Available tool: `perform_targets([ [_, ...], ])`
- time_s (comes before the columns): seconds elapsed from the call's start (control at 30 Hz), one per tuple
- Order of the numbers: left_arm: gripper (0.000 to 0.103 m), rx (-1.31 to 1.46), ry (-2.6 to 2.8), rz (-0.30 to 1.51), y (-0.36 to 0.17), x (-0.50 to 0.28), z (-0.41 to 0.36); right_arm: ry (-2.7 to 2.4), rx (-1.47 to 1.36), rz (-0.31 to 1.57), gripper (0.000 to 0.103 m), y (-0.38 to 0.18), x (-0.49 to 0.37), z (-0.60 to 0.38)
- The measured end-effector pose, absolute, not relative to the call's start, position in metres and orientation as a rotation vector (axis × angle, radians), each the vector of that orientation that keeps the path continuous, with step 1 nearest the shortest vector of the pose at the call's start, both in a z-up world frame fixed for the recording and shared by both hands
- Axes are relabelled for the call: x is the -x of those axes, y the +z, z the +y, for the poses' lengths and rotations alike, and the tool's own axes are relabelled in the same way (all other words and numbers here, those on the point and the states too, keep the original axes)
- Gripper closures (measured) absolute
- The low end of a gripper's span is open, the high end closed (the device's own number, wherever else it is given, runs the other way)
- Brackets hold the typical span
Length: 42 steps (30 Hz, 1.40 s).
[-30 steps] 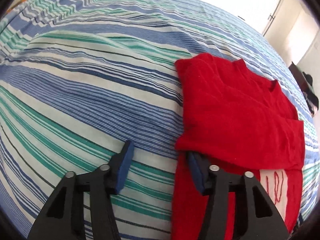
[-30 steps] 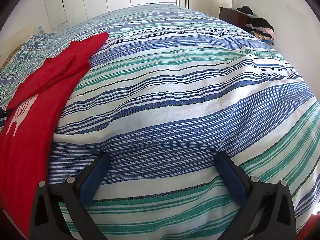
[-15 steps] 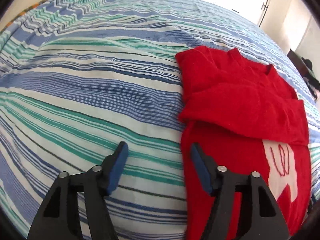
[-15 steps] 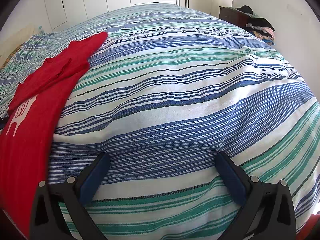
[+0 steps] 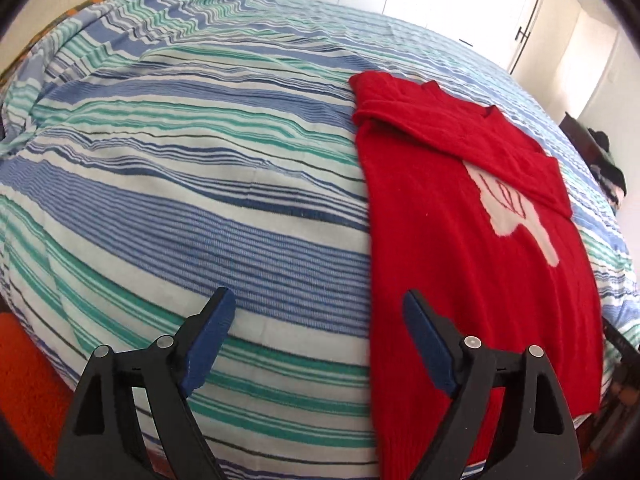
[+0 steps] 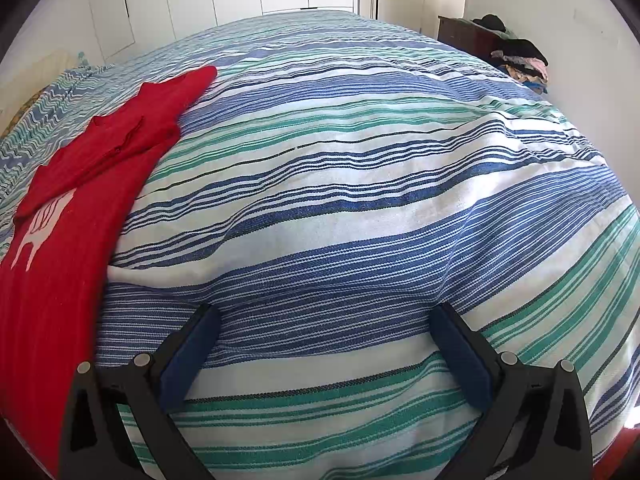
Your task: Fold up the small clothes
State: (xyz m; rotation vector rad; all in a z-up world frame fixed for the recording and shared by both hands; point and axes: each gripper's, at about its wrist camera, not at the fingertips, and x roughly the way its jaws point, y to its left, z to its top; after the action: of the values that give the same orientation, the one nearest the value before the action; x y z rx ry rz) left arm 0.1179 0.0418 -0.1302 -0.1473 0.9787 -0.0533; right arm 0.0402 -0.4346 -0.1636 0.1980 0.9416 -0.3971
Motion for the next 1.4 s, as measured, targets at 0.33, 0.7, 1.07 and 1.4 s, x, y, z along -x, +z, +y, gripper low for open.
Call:
perform_targets([
  [0.33,0.005,0.077,-0.03,0.962,-0.147,-0.125,0.049,-0.402,-0.187,0.931,0.0,-0.164,-0.036,-0.433],
  [0.7,0.002,0.08,-0.03,0.97,-0.153,-0.121,0.046,-0.401,-0.183,0.925,0.0,-0.164,-0.036,-0.432],
  [1.07,0.001,0.068,-0.024,0.973,-0.153,-0.122,0.045,-0.402,-0.183,0.925,0.0,-0.165,-0.036,-0.432],
  [1.4,0.003,0.058,-0.085,0.82,-0.102,-0.089,0.041,-0.403,-0.169,0.891,0.0,-0.165,-0.035,-0.429],
])
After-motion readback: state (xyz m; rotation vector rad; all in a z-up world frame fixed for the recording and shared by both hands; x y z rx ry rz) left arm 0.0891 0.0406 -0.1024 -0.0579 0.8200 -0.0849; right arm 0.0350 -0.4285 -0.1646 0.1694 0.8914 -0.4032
